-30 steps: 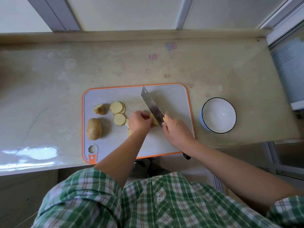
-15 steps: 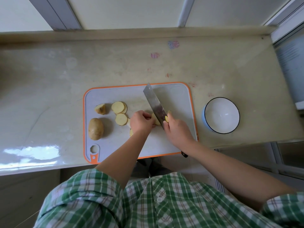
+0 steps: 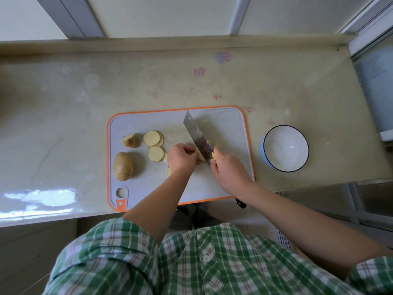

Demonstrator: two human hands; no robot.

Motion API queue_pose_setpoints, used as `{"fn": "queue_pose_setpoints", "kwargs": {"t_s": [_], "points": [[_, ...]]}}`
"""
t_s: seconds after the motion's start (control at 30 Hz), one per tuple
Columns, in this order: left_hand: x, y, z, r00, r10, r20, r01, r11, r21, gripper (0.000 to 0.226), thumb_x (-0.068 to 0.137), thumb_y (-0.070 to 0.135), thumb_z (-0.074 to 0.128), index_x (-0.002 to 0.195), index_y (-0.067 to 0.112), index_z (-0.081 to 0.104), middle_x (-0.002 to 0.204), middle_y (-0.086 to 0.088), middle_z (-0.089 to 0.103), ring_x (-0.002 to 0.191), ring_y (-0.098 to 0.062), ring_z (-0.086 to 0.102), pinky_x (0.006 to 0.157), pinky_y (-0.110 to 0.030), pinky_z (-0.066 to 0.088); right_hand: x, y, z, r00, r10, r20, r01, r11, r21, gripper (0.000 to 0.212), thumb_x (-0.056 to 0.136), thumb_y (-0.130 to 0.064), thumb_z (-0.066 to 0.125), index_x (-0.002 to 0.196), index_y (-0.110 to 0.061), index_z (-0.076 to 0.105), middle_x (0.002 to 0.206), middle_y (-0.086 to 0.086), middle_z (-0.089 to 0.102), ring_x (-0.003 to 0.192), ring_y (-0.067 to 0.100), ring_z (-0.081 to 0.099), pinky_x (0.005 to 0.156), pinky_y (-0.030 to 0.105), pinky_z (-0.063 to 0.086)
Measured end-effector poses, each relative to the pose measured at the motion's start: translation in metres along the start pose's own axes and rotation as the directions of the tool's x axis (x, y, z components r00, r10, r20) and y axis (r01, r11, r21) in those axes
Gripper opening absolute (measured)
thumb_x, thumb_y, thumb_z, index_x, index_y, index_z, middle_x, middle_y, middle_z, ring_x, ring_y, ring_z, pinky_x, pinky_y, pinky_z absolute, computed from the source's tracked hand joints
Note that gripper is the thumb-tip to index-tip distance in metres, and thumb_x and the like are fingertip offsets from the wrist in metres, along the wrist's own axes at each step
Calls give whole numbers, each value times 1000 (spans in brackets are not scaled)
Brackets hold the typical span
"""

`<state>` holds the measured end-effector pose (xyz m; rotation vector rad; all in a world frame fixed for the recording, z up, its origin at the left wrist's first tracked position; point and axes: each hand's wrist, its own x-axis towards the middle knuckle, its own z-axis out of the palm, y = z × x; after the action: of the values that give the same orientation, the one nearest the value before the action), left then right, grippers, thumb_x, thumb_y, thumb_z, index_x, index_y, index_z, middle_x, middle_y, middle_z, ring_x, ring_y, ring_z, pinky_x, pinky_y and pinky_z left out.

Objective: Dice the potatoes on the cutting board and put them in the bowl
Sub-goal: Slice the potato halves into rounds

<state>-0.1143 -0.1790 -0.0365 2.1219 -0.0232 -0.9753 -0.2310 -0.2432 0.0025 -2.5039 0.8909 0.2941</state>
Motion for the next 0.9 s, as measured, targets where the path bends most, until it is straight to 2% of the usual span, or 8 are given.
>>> {"fn": "queue_pose_setpoints", "kwargs": {"t_s": [0.23,0.33,0.47,0.57,0.63,0.7,0.8,0.9], "points": [[1,1,-1,1000,-14,7,14,1000,-11,15,81,-5,64,86,9,67,86,-3,70,55,-11,67,50,-13,51,8,-6,13,999,45,19,-45,999,5,43,100,-15,38,141,-5,33,96,19,65,89,40,62,67,41,43],[0,2,-2,1000,-9,13,9,1000,1,14,82,-4,65,87,9,67,86,-3,70,56,-11,67,52,-14,53,8,-4,17,999,43,-6,-43,999,11,41,101,-18,37,140,-6,34,94,19,66,87,41,62,64,40,41],[-1,2,-3,1000,12,7,-13,999,43,12,81,0,66,88,9,69,82,-2,70,54,-5,64,44,-7,44,14,0,12,996,65,-66,-59,993,99,22,101,-21,39,111,-3,46,77,14,58,77,39,59,57,34,28],[-2,1,-5,999,39,-9,-38,997,72,9,81,4,67,86,11,69,78,0,70,54,-4,65,44,-8,44,15,-3,6,995,43,-85,-34,994,102,16,100,-20,41,102,-5,46,68,6,45,71,39,57,56,34,24],[-3,1,-5,999,48,-13,-47,994,94,9,81,5,68,84,13,70,76,0,71,59,-7,67,53,-14,49,10,-3,3,997,4,-72,1,998,66,18,100,-20,41,107,-5,48,70,8,48,72,38,58,57,33,26],[-3,1,-4,999,52,-13,-50,993,110,9,80,5,68,82,14,70,73,1,71,64,-11,69,61,-22,53,5,-2,2,999,-20,-46,21,999,26,29,101,-21,39,123,-3,46,78,14,58,76,37,59,58,33,28],[-3,2,-4,999,43,-18,-41,993,115,12,80,4,67,77,16,69,67,3,69,64,-11,68,60,-21,51,2,-2,4,999,-26,-30,26,1000,16,41,102,-22,37,139,-3,36,89,17,63,81,35,60,60,33,29],[-3,4,-4,999,33,-16,-32,994,103,14,80,3,67,75,16,67,69,2,70,63,-12,68,54,-17,47,2,-1,7,999,-18,-31,19,999,30,42,102,-21,37,140,-3,35,88,16,62,80,34,59,60,33,29]]}}
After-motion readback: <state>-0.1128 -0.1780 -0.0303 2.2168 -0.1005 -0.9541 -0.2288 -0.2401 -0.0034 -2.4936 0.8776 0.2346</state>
